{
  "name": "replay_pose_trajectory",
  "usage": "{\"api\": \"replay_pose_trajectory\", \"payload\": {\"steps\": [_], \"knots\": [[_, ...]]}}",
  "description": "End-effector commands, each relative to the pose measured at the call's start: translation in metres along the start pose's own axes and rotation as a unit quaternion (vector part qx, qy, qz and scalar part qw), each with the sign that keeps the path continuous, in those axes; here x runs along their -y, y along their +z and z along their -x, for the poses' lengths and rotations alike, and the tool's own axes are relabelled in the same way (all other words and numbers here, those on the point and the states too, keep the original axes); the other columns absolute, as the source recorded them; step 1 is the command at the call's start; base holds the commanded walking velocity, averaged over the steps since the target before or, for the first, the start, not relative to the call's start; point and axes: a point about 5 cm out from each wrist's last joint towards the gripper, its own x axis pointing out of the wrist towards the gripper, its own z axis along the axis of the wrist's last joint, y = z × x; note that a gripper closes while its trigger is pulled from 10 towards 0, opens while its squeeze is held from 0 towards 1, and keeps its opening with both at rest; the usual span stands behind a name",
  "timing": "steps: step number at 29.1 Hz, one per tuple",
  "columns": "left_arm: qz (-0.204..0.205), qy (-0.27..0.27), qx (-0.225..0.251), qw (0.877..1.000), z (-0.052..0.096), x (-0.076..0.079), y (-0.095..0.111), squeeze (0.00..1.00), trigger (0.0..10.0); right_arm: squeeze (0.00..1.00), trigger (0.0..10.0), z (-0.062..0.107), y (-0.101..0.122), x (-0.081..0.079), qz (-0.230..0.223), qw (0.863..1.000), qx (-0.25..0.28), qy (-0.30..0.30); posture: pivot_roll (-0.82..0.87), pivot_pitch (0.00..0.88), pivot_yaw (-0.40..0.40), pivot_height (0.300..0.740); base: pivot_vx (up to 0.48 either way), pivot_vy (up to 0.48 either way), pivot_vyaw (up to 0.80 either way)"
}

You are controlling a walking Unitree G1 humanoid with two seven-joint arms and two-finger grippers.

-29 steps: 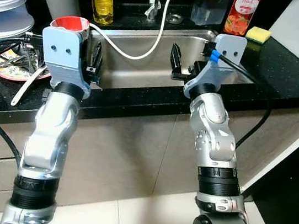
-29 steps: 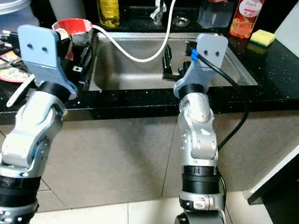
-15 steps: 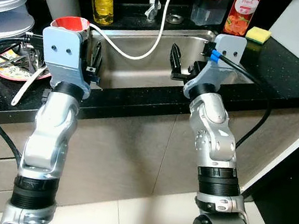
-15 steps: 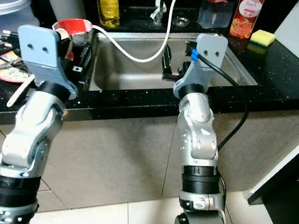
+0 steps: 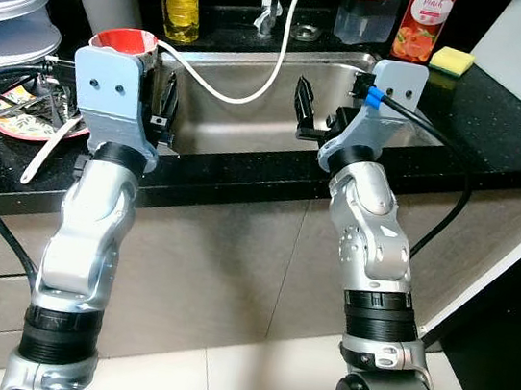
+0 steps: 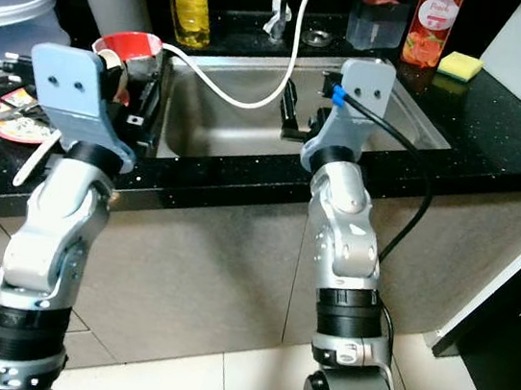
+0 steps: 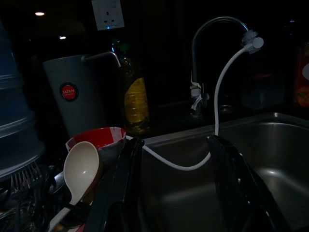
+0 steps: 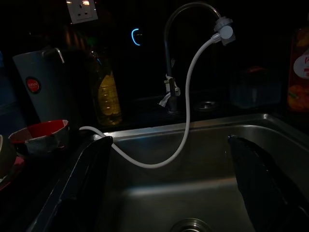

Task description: Kitchen organization

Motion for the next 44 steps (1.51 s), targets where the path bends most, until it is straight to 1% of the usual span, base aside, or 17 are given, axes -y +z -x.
{"api": "replay_pose_trajectory", "payload": {"steps": [1,15,21,44], "knots": [[-0.014,0.002,0.004,1.0,-0.0016,-0.0021,0.0036,0.0,10.0,0.0,10.0,0.0,0.0,-0.0031,-0.006,1.0,-0.004,0.007,0.1,0.0,0.034,0.74,0.0,0.0,0.0],[-0.017,0.0,0.007,1.0,-0.0012,-0.0018,0.0046,0.0,10.0,0.0,10.0,0.0003,-0.0019,-0.0037,-0.009,1.0,-0.009,0.007,0.1,0.0,0.035,0.74,0.0,0.0,0.0],[-0.021,-0.004,0.018,1.0,-0.0026,-0.0013,0.0077,0.0,10.0,0.0,10.0,-0.0001,-0.0018,-0.0034,-0.01,1.0,-0.009,0.005,0.1,0.0,0.037,0.74,0.48,0.0,0.0],[-0.023,-0.007,0.016,1.0,-0.0026,0.0003,0.0067,0.0,10.0,0.0,10.0,0.0007,-0.0025,-0.0029,-0.014,1.0,-0.01,0.003,0.1,0.0,0.04,0.74,0.461,0.0,0.0]]}}
